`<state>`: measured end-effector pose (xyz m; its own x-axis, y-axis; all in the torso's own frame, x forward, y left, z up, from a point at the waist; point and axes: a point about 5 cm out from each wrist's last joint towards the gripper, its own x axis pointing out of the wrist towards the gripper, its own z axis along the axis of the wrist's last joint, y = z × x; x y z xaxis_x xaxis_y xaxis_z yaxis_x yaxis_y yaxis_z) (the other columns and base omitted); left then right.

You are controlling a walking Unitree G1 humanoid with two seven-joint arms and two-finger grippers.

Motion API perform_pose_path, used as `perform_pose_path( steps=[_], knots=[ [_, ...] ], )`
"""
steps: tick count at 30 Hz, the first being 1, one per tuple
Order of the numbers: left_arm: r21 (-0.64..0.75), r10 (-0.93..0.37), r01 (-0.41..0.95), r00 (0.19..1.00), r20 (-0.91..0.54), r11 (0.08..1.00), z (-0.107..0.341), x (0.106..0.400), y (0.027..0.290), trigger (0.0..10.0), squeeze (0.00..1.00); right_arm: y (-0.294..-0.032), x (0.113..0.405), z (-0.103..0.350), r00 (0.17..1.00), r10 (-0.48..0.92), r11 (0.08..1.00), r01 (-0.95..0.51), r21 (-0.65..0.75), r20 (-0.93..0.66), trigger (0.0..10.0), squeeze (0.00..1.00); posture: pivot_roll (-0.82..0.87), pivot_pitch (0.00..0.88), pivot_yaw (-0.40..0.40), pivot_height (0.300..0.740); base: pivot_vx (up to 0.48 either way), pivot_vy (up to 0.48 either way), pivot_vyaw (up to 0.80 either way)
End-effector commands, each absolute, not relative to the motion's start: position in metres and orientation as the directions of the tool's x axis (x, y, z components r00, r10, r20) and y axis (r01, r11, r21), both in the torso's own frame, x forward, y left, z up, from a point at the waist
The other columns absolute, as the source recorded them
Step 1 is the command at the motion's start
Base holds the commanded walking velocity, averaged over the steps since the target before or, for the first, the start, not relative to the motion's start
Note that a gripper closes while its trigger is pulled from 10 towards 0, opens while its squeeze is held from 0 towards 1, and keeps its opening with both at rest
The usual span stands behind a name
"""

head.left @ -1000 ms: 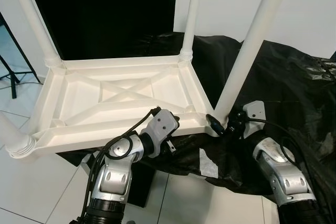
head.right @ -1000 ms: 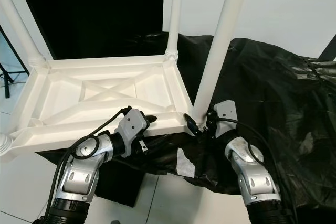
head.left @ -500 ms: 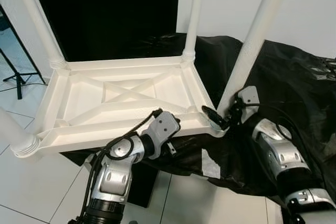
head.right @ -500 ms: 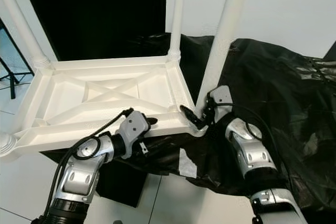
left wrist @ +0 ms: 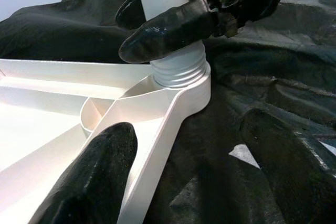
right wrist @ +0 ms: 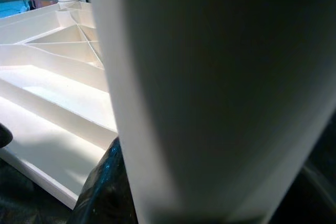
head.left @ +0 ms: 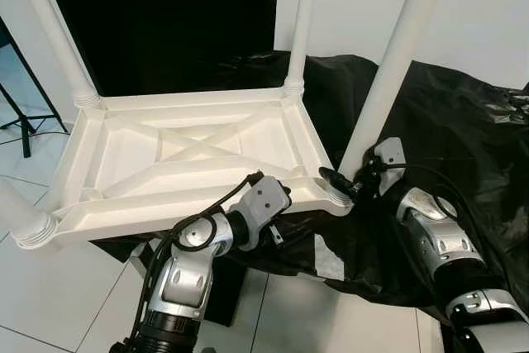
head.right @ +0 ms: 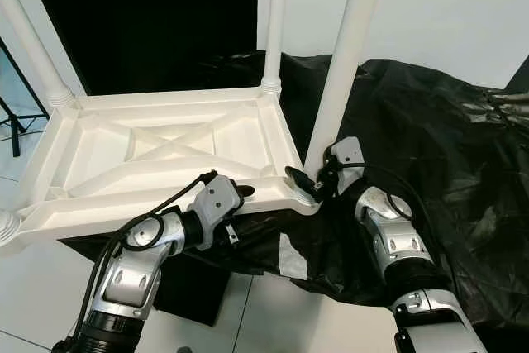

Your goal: Building children table

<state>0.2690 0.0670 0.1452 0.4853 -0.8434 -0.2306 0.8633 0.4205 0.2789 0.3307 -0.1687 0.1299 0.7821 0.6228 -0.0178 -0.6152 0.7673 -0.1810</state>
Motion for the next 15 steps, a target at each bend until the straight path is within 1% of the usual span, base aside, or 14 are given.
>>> perform_pose_path(
  steps=[1, 2, 3, 4, 5, 7, 10, 12, 13, 15],
  knots=[
    [0.304, -0.773, 0.784, 0.606, -0.188, 0.541, 0.145, 0.275, 0.068, 10.0, 0.0, -0.163, 0.328, 0.115, 0.822, 0.564, 0.805, -0.568, -0.171, -0.075, 0.7, 0.0, 0.0, 0.0, -0.052, 0.74, 0.0, 0.0, 0.0],
    [0.304, -0.773, 0.784, 0.606, -0.188, 0.541, 0.145, 0.275, 0.068, 10.0, 0.0, -0.163, 0.328, 0.115, 0.822, 0.564, 0.805, -0.568, -0.171, -0.075, 0.7, 0.0, 0.0, 0.0, -0.052, 0.74, 0.0, 0.0, 0.0],
    [0.304, -0.772, 0.783, 0.608, -0.187, 0.543, 0.146, 0.276, 0.069, 10.0, 0.0, -0.162, 0.328, 0.115, 0.841, 0.536, 0.824, -0.54, -0.173, -0.074, 2.8, 0.0, 0.0, 0.0, -0.052, 0.74, 0.0, 0.0, 0.0],
    [0.304, -0.771, 0.782, 0.609, -0.188, 0.544, 0.146, 0.276, 0.069, 10.0, 0.0, -0.16, 0.329, 0.115, 0.862, 0.502, 0.843, -0.506, -0.181, -0.072, 6.2, 0.0, 0.0, 0.0, -0.051, 0.74, 0.0, 0.0, 0.0],
    [0.304, -0.77, 0.782, 0.609, -0.188, 0.544, 0.146, 0.276, 0.069, 10.0, 0.0, -0.158, 0.328, 0.116, 0.875, 0.479, 0.858, -0.483, -0.178, -0.067, 10.0, 0.0, 0.0, 0.0, -0.051, 0.74, 0.0, 0.0, 0.0],
    [0.311, -0.766, 0.777, 0.614, -0.19, 0.547, 0.146, 0.276, 0.069, 10.0, 0.0, -0.154, 0.327, 0.116, 0.911, 0.408, 0.897, -0.413, -0.156, -0.065, 10.0, 0.0, 0.0, 0.0, -0.052, 0.74, 0.0, 0.0, 0.0],
    [0.31, -0.763, 0.775, 0.618, -0.19, 0.551, 0.146, 0.277, 0.069, 10.0, 0.0, -0.151, 0.325, 0.116, 0.928, 0.369, 0.918, -0.373, -0.131, -0.058, 10.0, 0.0, 0.0, 0.0, -0.051, 0.74, 0.0, 0.0, 0.0],
    [0.31, -0.759, 0.771, 0.623, -0.189, 0.556, 0.148, 0.278, 0.07, 10.0, 0.0, -0.141, 0.319, 0.117, 0.956, 0.289, 0.95, -0.293, -0.107, -0.047, 10.0, 0.0, 0.0, 0.0, -0.046, 0.74, 0.0, 0.0, 0.0],
    [0.31, -0.759, 0.771, 0.623, -0.189, 0.556, 0.148, 0.278, 0.07, 10.0, 0.0, -0.141, 0.319, 0.117, 0.956, 0.289, 0.95, -0.293, -0.107, -0.047, 10.0, 0.0, 0.0, 0.0, -0.046, 0.74, 0.0, 0.0, 0.0],
    [0.31, -0.757, 0.77, 0.625, -0.19, 0.557, 0.147, 0.278, 0.071, 10.0, 0.0, -0.133, 0.313, 0.118, 0.973, 0.228, 0.968, -0.23, -0.104, -0.035, 10.0, 0.0, -0.01, 0.0, -0.046, 0.74, 0.0, 0.0, 0.0]
  ],
)
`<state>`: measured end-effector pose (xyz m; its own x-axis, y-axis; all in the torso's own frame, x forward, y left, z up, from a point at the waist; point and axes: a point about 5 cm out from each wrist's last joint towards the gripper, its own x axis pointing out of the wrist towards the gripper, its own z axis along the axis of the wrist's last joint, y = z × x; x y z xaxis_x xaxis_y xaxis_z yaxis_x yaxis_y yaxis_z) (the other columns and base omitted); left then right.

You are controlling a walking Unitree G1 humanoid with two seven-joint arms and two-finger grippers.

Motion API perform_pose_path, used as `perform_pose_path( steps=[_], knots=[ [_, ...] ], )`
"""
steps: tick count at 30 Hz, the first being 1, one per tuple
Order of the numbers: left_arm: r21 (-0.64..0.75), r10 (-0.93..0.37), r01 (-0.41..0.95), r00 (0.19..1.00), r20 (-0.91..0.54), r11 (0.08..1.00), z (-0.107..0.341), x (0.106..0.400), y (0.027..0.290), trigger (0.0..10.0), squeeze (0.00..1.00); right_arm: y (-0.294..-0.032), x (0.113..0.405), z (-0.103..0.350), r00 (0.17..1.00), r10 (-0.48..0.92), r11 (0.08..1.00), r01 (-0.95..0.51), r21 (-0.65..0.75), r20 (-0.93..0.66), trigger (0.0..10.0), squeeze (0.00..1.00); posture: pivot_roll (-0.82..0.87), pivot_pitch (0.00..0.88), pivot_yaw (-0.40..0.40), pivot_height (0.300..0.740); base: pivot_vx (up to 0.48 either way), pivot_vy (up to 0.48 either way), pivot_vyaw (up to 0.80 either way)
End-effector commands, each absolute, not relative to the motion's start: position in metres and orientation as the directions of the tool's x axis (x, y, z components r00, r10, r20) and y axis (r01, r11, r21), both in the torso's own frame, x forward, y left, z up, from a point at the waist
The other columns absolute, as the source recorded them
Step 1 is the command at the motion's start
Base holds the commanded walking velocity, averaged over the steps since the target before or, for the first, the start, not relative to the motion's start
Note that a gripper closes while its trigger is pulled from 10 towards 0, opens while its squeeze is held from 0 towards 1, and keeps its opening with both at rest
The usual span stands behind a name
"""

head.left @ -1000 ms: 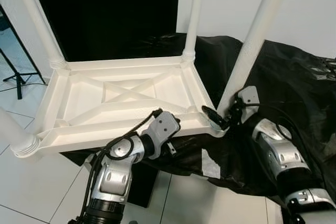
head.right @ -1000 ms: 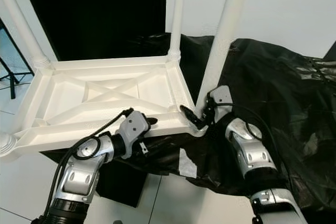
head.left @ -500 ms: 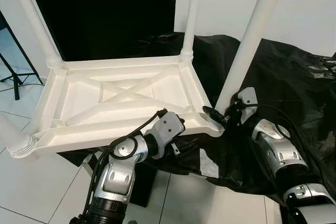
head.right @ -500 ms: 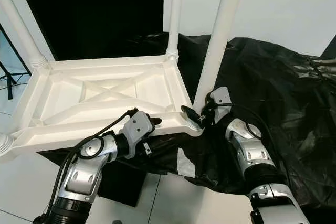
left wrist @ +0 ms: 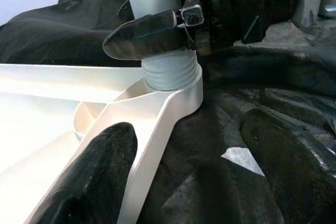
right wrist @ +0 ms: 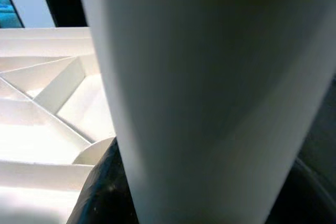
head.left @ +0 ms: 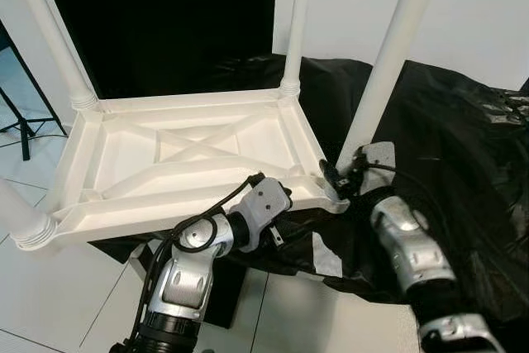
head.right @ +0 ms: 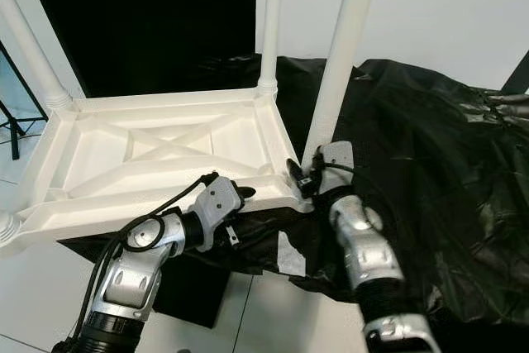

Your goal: Building children table

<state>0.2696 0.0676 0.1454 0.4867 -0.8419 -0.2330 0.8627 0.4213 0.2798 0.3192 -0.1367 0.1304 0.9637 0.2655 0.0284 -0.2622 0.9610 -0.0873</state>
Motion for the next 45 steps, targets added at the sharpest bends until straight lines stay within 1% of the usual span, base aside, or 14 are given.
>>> perform_pose_path(
  steps=[1, 5, 13, 15, 19, 23, 27, 28, 34, 41, 42, 43, 44, 45],
  knots=[
    [0.31, -0.757, 0.77, 0.625, -0.19, 0.557, 0.147, 0.278, 0.071, 10.0, 0.0, -0.133, 0.313, 0.118, 0.973, 0.228, 0.968, -0.23, -0.104, -0.035, 10.0, 0.0, -0.01, 0.0, -0.046, 0.74, 0.0, 0.0, 0.0],
    [0.311, -0.761, 0.776, 0.618, -0.198, 0.549, 0.145, 0.278, 0.072, 10.0, 0.0, -0.117, 0.299, 0.122, 0.997, 0.081, 0.993, -0.082, -0.085, -0.007, 10.0, 0.0, -0.03, 0.0, -0.038, 0.74, 0.0, 0.0, 0.0],
    [0.3, -0.771, 0.789, 0.603, -0.206, 0.537, 0.14, 0.276, 0.068, 10.0, 0.0, -0.122, 0.297, 0.131, 0.999, 0.043, 0.998, -0.042, -0.036, 0.025, 10.0, 0.0, -0.04, 0.0, -0.033, 0.74, 0.0, 0.0, 0.0],
    [0.298, -0.774, 0.793, 0.598, -0.209, 0.532, 0.139, 0.274, 0.067, 10.0, 0.0, -0.126, 0.296, 0.135, 0.995, 0.09, 0.995, -0.088, -0.043, 0.053, 10.0, 1.0, -0.04, 0.0, -0.026, 0.74, 0.0, 0.0, 0.0],
    [0.297, -0.774, 0.794, 0.597, -0.212, 0.531, 0.139, 0.274, 0.069, 10.0, 0.0, -0.137, 0.296, 0.138, 0.988, 0.13, 0.99, -0.126, -0.06, 0.077, 10.0, 1.0, -0.03, 0.0, -0.027, 0.74, 0.0, 0.0, 0.0],
    [0.301, -0.769, 0.789, 0.603, -0.213, 0.536, 0.14, 0.275, 0.071, 10.0, 0.0, -0.152, 0.296, 0.14, 0.964, 0.25, 0.963, -0.238, -0.128, 0.092, 10.0, 1.0, -0.03, 0.0, -0.028, 0.74, 0.0, 0.0, 0.0],
    [0.303, -0.767, 0.787, 0.605, -0.212, 0.537, 0.14, 0.275, 0.072, 10.0, 0.0, -0.16, 0.297, 0.139, 0.948, 0.307, 0.946, -0.293, -0.139, 0.086, 10.0, 1.0, -0.03, 0.0, -0.028, 0.74, 0.0, 0.0, 0.0],
    [0.304, -0.766, 0.786, 0.607, -0.212, 0.538, 0.14, 0.275, 0.073, 10.0, 0.0, -0.164, 0.298, 0.138, 0.934, 0.35, 0.93, -0.337, -0.147, 0.073, 10.0, 0.0, -0.03, 0.0, -0.026, 0.74, 0.0, 0.0, 0.0],
    [0.313, -0.764, 0.782, 0.61, -0.21, 0.538, 0.143, 0.277, 0.074, 10.0, 0.0, -0.165, 0.31, 0.135, 0.837, 0.547, 0.825, -0.539, -0.17, 0.0, 10.0, 0.0, -0.02, 0.0, -0.027, 0.74, 0.0, 0.0, 0.0],
    [0.321, -0.763, 0.779, 0.613, -0.204, 0.539, 0.145, 0.279, 0.074, 10.0, 0.0, -0.16, 0.324, 0.135, 0.769, 0.637, 0.749, -0.634, -0.193, -0.054, 10.0, 0.0, -0.01, 0.0, -0.035, 0.74, 0.0, 0.0, 0.0],
    [0.323, -0.763, 0.777, 0.614, -0.203, 0.54, 0.146, 0.279, 0.074, 10.0, 0.0, -0.159, 0.326, 0.134, 0.749, 0.659, 0.726, -0.658, -0.202, -0.07, 6.3, 0.0, -0.01, 0.0, -0.035, 0.74, 0.0, 0.0, 0.0],
    [0.323, -0.763, 0.777, 0.614, -0.203, 0.54, 0.146, 0.279, 0.074, 10.0, 0.0, -0.159, 0.326, 0.134, 0.749, 0.659, 0.726, -0.658, -0.202, -0.07, 6.3, 0.0, -0.01, 0.0, -0.035, 0.74, 0.0, 0.0, 0.0],
    [0.324, -0.762, 0.776, 0.616, -0.202, 0.542, 0.146, 0.279, 0.074, 10.0, 0.0, -0.157, 0.328, 0.134, 0.734, 0.674, 0.709, -0.674, -0.209, -0.082, 4.5, 0.0, 0.0, 0.0, -0.037, 0.74, 0.0, 0.0, 0.0],
    [0.324, -0.761, 0.775, 0.617, -0.201, 0.543, 0.146, 0.278, 0.073, 10.0, 0.0, -0.157, 0.329, 0.133, 0.722, 0.686, 0.696, -0.688, -0.206, -0.094, 0.0, 0.0, 0.0, 0.0, -0.043, 0.74, 0.0, 0.0, 0.0]
  ],
)
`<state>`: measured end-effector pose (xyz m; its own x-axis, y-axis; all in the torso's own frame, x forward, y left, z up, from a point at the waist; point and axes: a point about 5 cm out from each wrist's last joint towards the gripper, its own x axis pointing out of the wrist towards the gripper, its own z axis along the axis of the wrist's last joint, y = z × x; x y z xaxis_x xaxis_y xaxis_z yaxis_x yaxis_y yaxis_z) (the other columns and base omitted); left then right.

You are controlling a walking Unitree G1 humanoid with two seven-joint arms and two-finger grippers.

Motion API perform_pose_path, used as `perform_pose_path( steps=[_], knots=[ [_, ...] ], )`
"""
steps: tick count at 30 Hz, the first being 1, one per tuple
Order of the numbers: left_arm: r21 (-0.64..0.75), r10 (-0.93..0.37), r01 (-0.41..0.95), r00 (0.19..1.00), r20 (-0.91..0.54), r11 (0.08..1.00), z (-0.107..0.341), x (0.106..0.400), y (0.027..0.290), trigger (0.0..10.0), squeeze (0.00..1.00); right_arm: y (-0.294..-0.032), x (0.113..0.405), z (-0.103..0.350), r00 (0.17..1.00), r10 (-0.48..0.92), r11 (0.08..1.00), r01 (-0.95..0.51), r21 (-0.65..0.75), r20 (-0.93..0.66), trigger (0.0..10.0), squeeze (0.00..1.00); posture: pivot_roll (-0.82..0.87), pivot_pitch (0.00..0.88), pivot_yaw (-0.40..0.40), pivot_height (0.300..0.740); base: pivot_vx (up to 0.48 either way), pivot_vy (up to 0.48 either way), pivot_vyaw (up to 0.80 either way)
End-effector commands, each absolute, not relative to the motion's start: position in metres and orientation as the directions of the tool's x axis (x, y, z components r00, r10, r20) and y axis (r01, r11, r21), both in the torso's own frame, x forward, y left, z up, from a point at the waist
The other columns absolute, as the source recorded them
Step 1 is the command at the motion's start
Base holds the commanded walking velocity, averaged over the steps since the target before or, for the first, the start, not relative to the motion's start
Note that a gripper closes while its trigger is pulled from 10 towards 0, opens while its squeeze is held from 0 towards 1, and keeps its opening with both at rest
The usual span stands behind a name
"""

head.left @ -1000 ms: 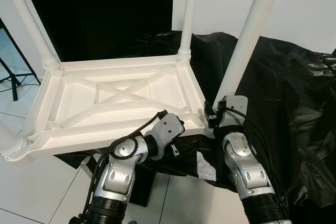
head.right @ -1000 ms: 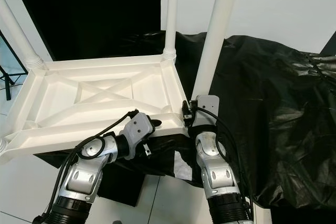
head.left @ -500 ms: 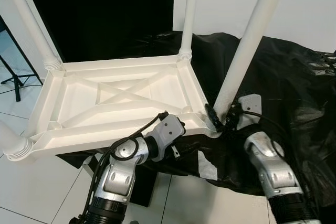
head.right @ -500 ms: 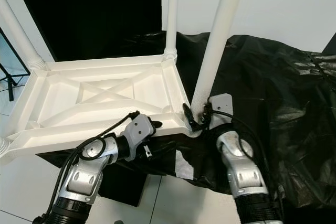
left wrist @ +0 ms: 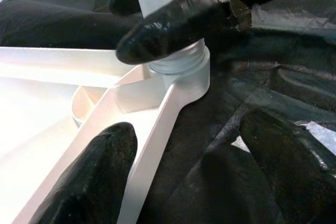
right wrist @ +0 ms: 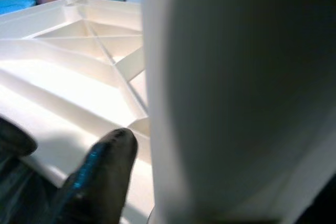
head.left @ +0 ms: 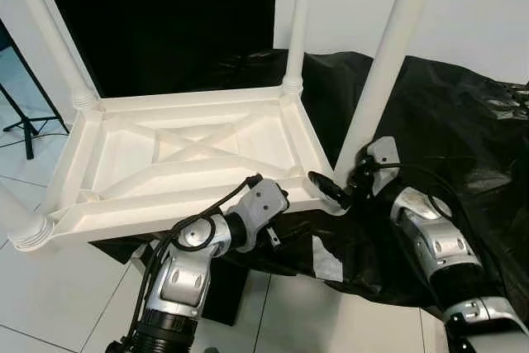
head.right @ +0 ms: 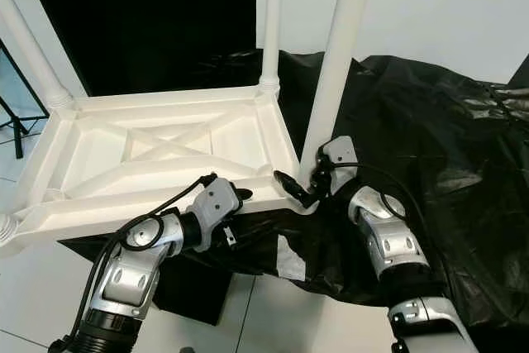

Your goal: Building children table

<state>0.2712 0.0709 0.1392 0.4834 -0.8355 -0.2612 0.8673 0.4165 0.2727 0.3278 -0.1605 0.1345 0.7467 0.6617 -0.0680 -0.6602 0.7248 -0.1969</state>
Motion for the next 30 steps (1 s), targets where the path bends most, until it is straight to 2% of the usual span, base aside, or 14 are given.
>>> perform_pose_path(
  steps=[1, 10, 11, 12, 13, 14, 18, 20, 22, 25, 30],
  knots=[
    [0.324, -0.76, 0.774, 0.618, -0.2, 0.544, 0.146, 0.278, 0.073, 10.0, 0.0, -0.157, 0.329, 0.132, 0.711, 0.696, 0.686, -0.701, -0.196, -0.105, 0.0, 0.0, 0.01, 0.0, -0.05, 0.74, 0.0, 0.0, 0.0],
    [0.321, -0.751, 0.765, 0.631, -0.194, 0.559, 0.146, 0.277, 0.073, 10.0, 0.0, -0.163, 0.324, 0.126, 0.7, 0.706, 0.684, -0.713, -0.156, -0.107, 0.0, 0.0, 0.01, 0.0, -0.06, 0.74, 0.0, 0.0, 0.0],
    [0.32, -0.751, 0.765, 0.631, -0.194, 0.559, 0.146, 0.276, 0.073, 10.0, 0.0, -0.164, 0.323, 0.127, 0.714, 0.693, 0.699, -0.699, -0.153, -0.097, 0.4, 0.0, 0.01, 0.0, -0.061, 0.74, 0.0, 0.0, 0.0],
    [0.32, -0.751, 0.764, 0.631, -0.195, 0.56, 0.145, 0.276, 0.073, 10.0, 0.0, -0.165, 0.322, 0.127, 0.729, 0.678, 0.713, -0.683, -0.162, -0.089, 6.1, 0.0, 0.01, 0.0, -0.062, 0.74, 0.0, 0.0, 0.0],
    [0.32, -0.751, 0.764, 0.631, -0.195, 0.56, 0.145, 0.276, 0.073, 10.0, 0.0, -0.165, 0.322, 0.127, 0.729, 0.678, 0.713, -0.683, -0.162, -0.089, 6.1, 0.0, 0.01, 0.0, -0.062, 0.74, 0.0, 0.0, 0.0],
    [0.32, -0.749, 0.764, 0.632, -0.196, 0.561, 0.145, 0.276, 0.073, 10.0, 0.0, -0.164, 0.32, 0.129, 0.755, 0.651, 0.737, -0.653, -0.175, -0.074, 10.0, 0.0, 0.01, 0.0, -0.064, 0.74, 0.0, 0.0, 0.0],
    [0.319, -0.747, 0.762, 0.635, -0.199, 0.563, 0.144, 0.277, 0.072, 10.0, 0.0, -0.16, 0.315, 0.128, 0.823, 0.565, 0.803, -0.564, -0.192, -0.055, 10.0, 0.0, 0.01, 0.0, -0.065, 0.74, 0.0, 0.0, 0.0],
    [0.318, -0.746, 0.762, 0.635, -0.2, 0.564, 0.143, 0.277, 0.072, 10.0, 0.0, -0.156, 0.309, 0.126, 0.868, 0.496, 0.856, -0.494, -0.153, -0.034, 10.0, 0.0, 0.0, 0.0, -0.065, 0.74, 0.0, 0.0, 0.0],
    [0.318, -0.746, 0.762, 0.636, -0.2, 0.564, 0.143, 0.277, 0.072, 10.0, 0.0, -0.154, 0.307, 0.125, 0.879, 0.476, 0.869, -0.475, -0.137, -0.03, 10.0, 0.0, 0.0, 0.0, -0.065, 0.74, 0.0, 0.0, 0.0],
    [0.32, -0.744, 0.762, 0.636, -0.204, 0.563, 0.142, 0.276, 0.074, 10.0, 0.0, -0.148, 0.295, 0.12, 0.932, 0.363, 0.925, -0.362, -0.113, -0.016, 10.0, 0.0, 0.0, 0.0, -0.062, 0.74, 0.0, 0.0, 0.0],
    [0.321, -0.747, 0.766, 0.631, -0.211, 0.557, 0.141, 0.275, 0.076, 10.0, 0.0, -0.146, 0.286, 0.113, 0.971, 0.236, 0.968, -0.238, -0.082, -0.033, 10.0, 0.0, 0.0, 0.0, -0.063, 0.74, 0.0, 0.0, 0.0]
  ],
)
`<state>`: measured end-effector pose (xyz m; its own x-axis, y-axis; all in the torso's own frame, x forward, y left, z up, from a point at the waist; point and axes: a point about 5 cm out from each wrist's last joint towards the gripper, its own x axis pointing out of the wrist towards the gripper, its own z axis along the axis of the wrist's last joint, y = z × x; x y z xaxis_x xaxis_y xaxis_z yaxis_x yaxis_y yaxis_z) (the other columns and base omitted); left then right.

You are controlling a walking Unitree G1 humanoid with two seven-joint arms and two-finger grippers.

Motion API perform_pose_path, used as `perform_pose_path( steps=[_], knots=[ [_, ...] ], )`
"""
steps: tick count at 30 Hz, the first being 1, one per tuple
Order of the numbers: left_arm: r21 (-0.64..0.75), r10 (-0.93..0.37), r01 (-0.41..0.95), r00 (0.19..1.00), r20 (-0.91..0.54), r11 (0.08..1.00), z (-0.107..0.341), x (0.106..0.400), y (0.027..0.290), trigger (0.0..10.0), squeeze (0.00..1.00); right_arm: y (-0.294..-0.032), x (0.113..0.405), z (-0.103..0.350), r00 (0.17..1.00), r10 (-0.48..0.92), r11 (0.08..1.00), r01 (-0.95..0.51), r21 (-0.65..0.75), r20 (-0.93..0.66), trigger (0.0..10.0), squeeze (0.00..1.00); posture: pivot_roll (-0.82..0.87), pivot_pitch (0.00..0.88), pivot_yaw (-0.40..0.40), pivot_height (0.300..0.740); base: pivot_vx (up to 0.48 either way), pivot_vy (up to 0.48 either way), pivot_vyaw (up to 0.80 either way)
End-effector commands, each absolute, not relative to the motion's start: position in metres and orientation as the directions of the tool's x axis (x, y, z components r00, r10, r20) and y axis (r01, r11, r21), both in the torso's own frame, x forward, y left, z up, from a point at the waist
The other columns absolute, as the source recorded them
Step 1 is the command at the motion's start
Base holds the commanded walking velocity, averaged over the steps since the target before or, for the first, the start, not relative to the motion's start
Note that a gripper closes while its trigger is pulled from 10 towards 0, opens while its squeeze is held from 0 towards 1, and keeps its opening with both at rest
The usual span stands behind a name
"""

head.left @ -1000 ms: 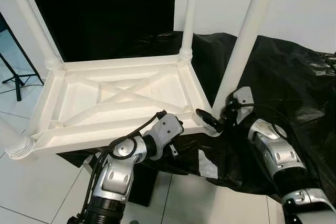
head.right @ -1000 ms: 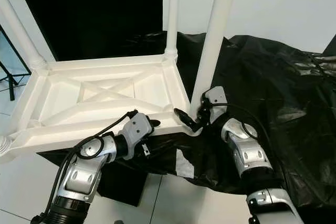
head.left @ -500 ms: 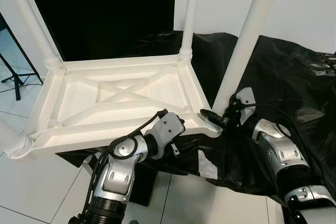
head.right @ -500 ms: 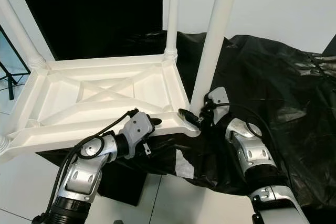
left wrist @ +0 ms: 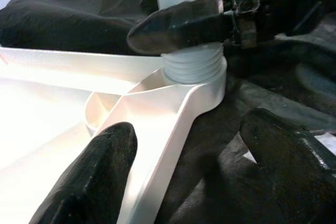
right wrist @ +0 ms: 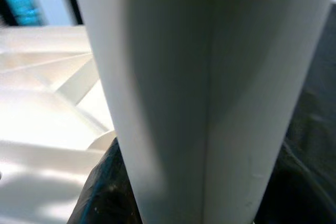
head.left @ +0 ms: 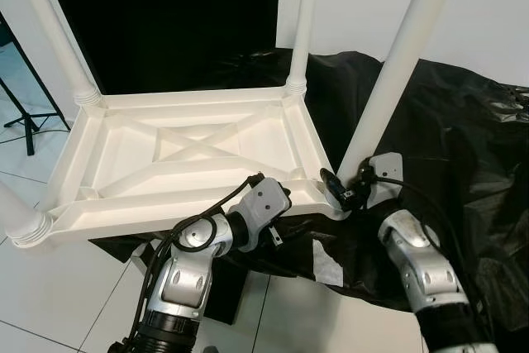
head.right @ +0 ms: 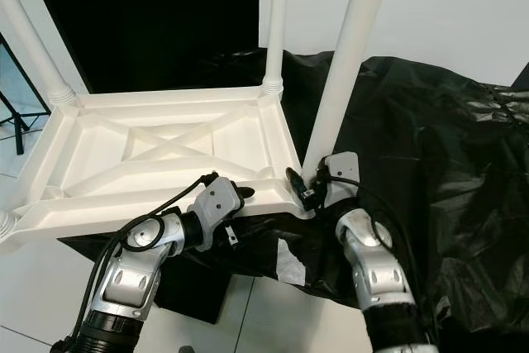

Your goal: Building children table

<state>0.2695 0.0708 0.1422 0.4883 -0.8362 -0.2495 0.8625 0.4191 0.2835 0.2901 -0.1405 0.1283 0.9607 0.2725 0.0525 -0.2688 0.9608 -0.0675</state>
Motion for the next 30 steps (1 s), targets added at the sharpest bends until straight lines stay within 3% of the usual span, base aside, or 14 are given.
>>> perform_pose_path(
  steps=[1, 8, 9, 12, 13, 15, 16, 21, 22, 23, 24, 30],
  knots=[
    [0.304, -0.753, 0.774, 0.623, -0.212, 0.555, 0.14, 0.275, 0.077, 10.0, 0.0, -0.145, 0.284, 0.112, 0.98, 0.197, 0.977, -0.198, -0.08, -0.031, 10.0, 0.0, 0.0, 0.0, -0.063, 0.74, 0.0, 0.0, 0.0],
    [0.26, -0.759, 0.782, 0.618, -0.208, 0.566, 0.139, 0.275, 0.078, 10.0, 0.0, -0.136, 0.273, 0.115, 0.998, 0.066, 0.998, -0.066, -0.021, -0.01, 10.0, 0.0, -0.01, 0.0, -0.057, 0.74, 0.0, 0.0, 0.0],
    [0.253, -0.77, 0.792, 0.606, -0.202, 0.556, 0.139, 0.274, 0.079, 0.0, 0.0, -0.134, 0.272, 0.116, 0.999, 0.053, 0.998, -0.053, -0.021, -0.009, 10.0, 0.0, -0.01, 0.0, -0.055, 0.74, 0.0, 0.0, 0.0],
    [0.272, -0.779, 0.798, 0.593, -0.204, 0.537, 0.137, 0.271, 0.079, 0.0, 0.0, -0.132, 0.271, 0.117, 0.999, 0.047, 0.999, -0.047, -0.018, 0.0, 10.0, 0.0, -0.01, 0.0, -0.054, 0.74, 0.0, 0.0, 0.0],
    [0.302, -0.776, 0.794, 0.595, -0.21, 0.527, 0.135, 0.271, 0.079, 10.0, 0.0, -0.132, 0.271, 0.118, 0.999, 0.041, 0.999, -0.041, -0.017, 0.004, 10.0, 0.0, -0.01, 0.0, -0.054, 0.74, 0.0, 0.0, 0.0],
    [0.315, -0.774, 0.793, 0.595, -0.215, 0.521, 0.133, 0.27, 0.078, 10.0, 0.0, -0.132, 0.271, 0.118, 0.999, 0.039, 0.999, -0.039, -0.015, 0.007, 10.0, 0.0, -0.01, 0.0, -0.054, 0.74, 0.0, 0.0, 0.0],
    [0.322, -0.782, 0.794, 0.589, -0.202, 0.515, 0.134, 0.268, 0.078, 10.0, 0.0, -0.131, 0.271, 0.119, 0.999, 0.049, 0.999, -0.049, -0.014, 0.018, 10.0, 1.0, -0.01, 0.0, -0.054, 0.74, 0.0, 0.0, 0.0],
    [0.327, -0.797, 0.793, 0.582, -0.161, 0.514, 0.138, 0.265, 0.079, 10.0, 0.0, -0.133, 0.274, 0.125, 0.992, 0.117, 0.993, -0.116, -0.005, 0.055, 10.0, 1.0, -0.01, 0.0, -0.055, 0.74, 0.0, 0.0, 0.0],
    [0.33, -0.799, 0.794, 0.58, -0.157, 0.512, 0.138, 0.264, 0.079, 10.0, 0.0, -0.135, 0.276, 0.126, 0.986, 0.152, 0.988, -0.152, -0.01, 0.063, 10.0, 0.32, -0.01, 0.0, -0.054, 0.74, 0.0, 0.0, 0.0],
    [0.33, -0.799, 0.794, 0.58, -0.157, 0.512, 0.138, 0.264, 0.079, 10.0, 0.0, -0.135, 0.276, 0.126, 0.986, 0.152, 0.988, -0.152, -0.01, 0.063, 10.0, 0.32, -0.01, 0.0, -0.054, 0.74, 0.0, 0.0, 0.0],
    [0.335, -0.8, 0.793, 0.579, -0.156, 0.509, 0.138, 0.263, 0.079, 10.0, 0.0, -0.138, 0.277, 0.128, 0.979, 0.193, 0.981, -0.193, -0.007, 0.072, 10.0, 0.0, -0.01, 0.0, -0.054, 0.74, 0.0, 0.0, 0.0],
    [0.344, -0.803, 0.794, 0.575, -0.159, 0.5, 0.138, 0.261, 0.079, 10.0, 0.0, -0.147, 0.281, 0.131, 0.951, 0.3, 0.954, -0.297, -0.047, 0.08, 10.0, 0.0, -0.01, 0.0, -0.05, 0.74, 0.0, 0.0, 0.0]
  ],
)
